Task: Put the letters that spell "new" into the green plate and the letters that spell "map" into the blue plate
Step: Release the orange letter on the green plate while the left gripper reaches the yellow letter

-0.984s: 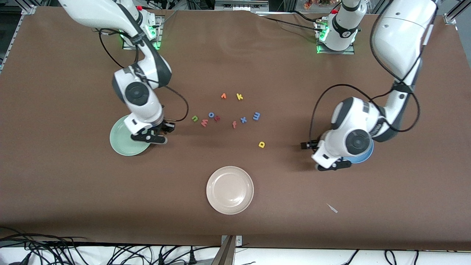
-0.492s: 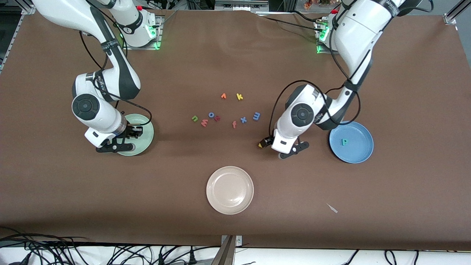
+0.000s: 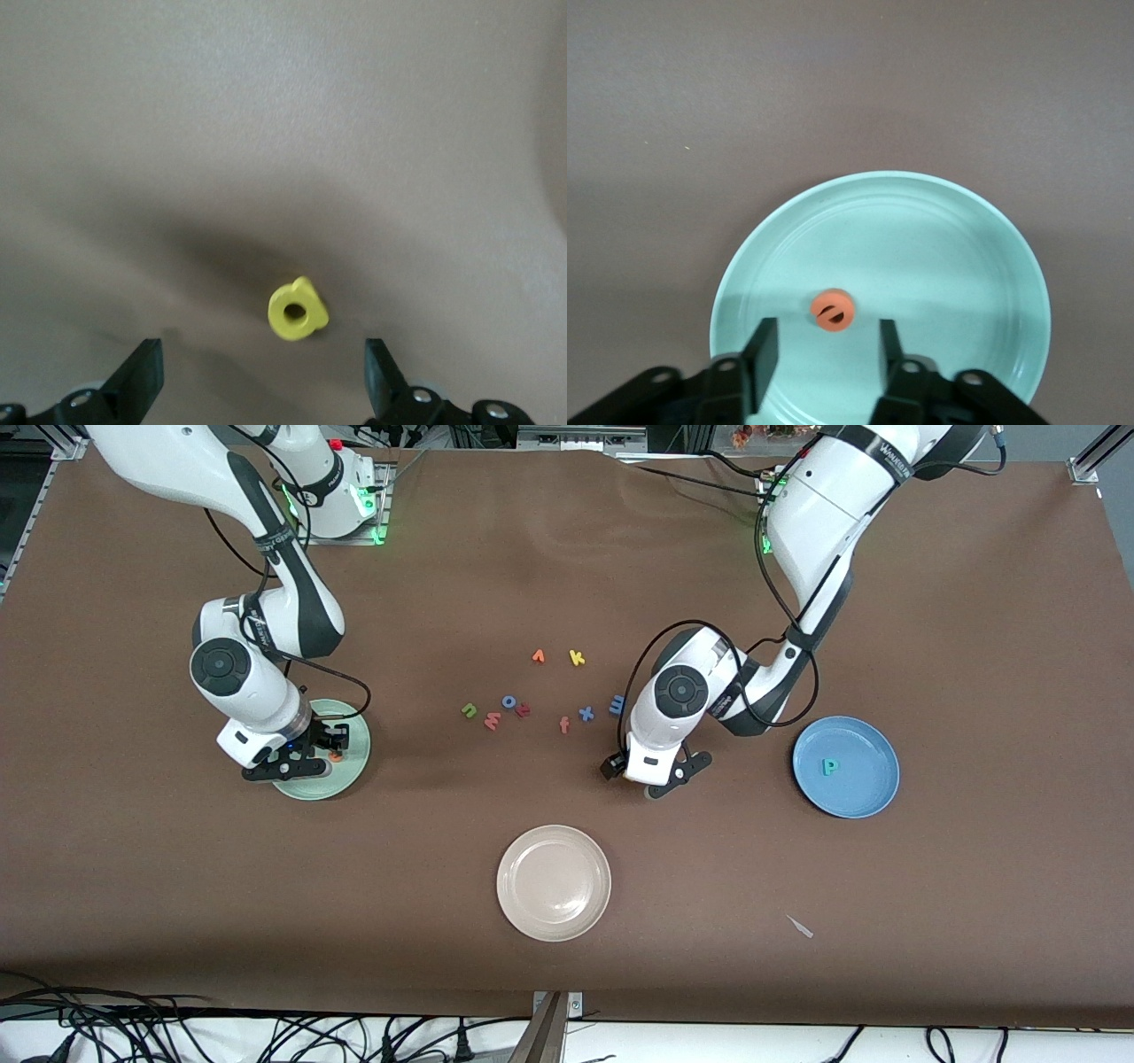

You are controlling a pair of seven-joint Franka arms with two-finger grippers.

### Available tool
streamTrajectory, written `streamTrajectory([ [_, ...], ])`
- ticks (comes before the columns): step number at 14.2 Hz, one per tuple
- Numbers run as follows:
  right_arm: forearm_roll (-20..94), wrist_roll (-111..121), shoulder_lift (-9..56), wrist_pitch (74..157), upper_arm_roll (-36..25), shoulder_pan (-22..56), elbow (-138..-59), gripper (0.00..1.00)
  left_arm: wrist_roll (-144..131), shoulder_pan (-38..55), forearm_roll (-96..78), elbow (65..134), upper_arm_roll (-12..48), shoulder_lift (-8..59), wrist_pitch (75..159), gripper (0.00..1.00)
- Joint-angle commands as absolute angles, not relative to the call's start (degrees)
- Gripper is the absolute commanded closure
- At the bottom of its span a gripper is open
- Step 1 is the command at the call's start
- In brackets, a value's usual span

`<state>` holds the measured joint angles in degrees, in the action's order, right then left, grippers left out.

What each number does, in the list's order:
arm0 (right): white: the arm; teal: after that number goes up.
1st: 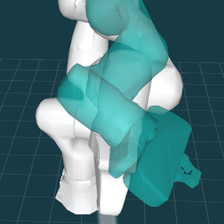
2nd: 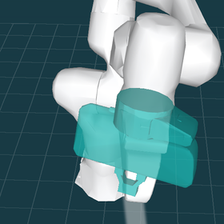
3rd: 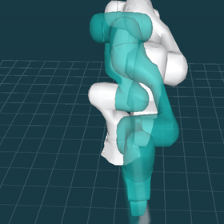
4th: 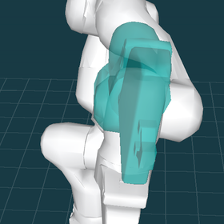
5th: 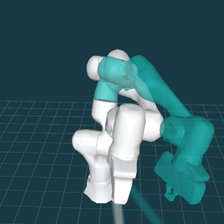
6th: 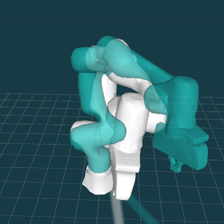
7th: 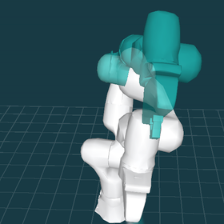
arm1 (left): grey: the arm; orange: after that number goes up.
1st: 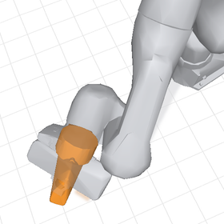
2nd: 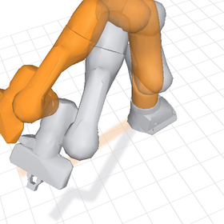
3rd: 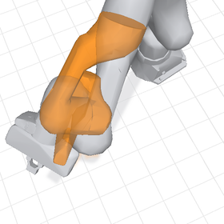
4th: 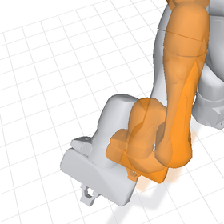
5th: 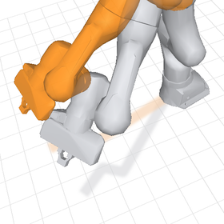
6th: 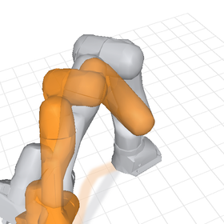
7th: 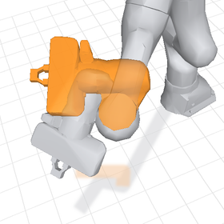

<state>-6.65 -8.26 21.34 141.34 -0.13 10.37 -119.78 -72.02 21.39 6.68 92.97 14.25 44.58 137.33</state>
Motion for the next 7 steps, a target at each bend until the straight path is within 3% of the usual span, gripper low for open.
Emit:
streamTrajectory([
  [1,-5.45,-8.95,19.34,141.24,-0.18,10.81,-121.20,0.35,-74.26,24.26,7.91,89.13,11.78,47.02,136.50,0.00],
  [4,-5.19,-18.50,18.81,140.02,3.58,10.81,-121.11,0.29,-76.02,24.35,8.00,87.71,11.69,48.08,136.32,0.11],
  [7,-5.19,-32.12,18.46,139.57,10.00,10.81,-121.11,0.23,-76.29,24.26,8.17,87.71,11.69,48.08,136.32,0.37],
])
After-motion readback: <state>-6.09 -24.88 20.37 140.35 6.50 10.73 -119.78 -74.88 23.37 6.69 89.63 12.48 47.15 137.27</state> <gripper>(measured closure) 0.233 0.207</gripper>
